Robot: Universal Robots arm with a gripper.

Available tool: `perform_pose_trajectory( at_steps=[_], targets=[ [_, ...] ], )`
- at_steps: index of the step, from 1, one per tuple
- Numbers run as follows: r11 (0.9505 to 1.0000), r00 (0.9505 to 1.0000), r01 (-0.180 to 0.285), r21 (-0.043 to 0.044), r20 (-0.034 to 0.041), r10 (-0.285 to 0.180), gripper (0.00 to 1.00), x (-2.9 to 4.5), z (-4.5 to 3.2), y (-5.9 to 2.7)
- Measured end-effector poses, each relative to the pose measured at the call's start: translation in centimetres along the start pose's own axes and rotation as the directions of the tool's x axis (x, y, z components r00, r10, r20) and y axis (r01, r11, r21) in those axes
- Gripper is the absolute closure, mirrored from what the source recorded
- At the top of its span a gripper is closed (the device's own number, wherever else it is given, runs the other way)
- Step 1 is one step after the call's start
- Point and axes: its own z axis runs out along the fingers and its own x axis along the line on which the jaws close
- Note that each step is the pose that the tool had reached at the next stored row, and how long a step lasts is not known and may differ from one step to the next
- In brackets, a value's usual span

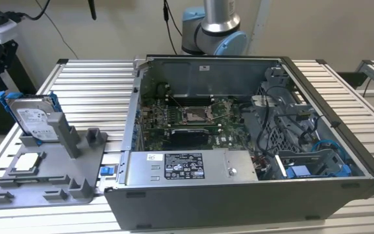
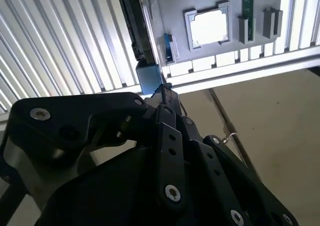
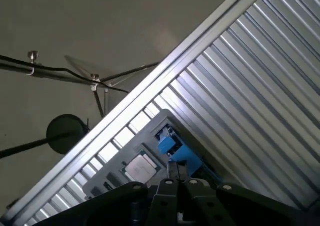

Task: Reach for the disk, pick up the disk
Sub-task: 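Pick up the disk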

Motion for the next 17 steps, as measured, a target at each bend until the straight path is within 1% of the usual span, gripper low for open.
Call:
perform_pose_trajectory(
  at_steps=[2,4,6,8,10,13,17],
  targets=[
    [0.9993,0.9993,0.037,0.0000,-0.0014,-0.037,1.00,0.00,0.00,0.00],
    [0.9973,0.9973,0.073,-0.0001,-0.0028,-0.073,1.00,0.00,0.00,0.00],
    [0.9940,0.9939,0.110,-0.0002,-0.0042,-0.110,1.00,0.00,0.00,0.00],
    [0.9893,0.9893,0.146,-0.0003,-0.0055,-0.146,1.00,0.00,0.00,0.00],
    [0.9834,0.9834,0.181,-0.0006,-0.0069,-0.181,1.00,0.00,0.00,0.00],
    [0.9723,0.9722,0.234,-0.0008,-0.0088,-0.234,1.00,0.00,0.00,0.00],
    [0.9569,0.9569,0.290,0.0021,-0.0072,-0.290,1.00,0.00,-0.01,0.00]
  ],
)
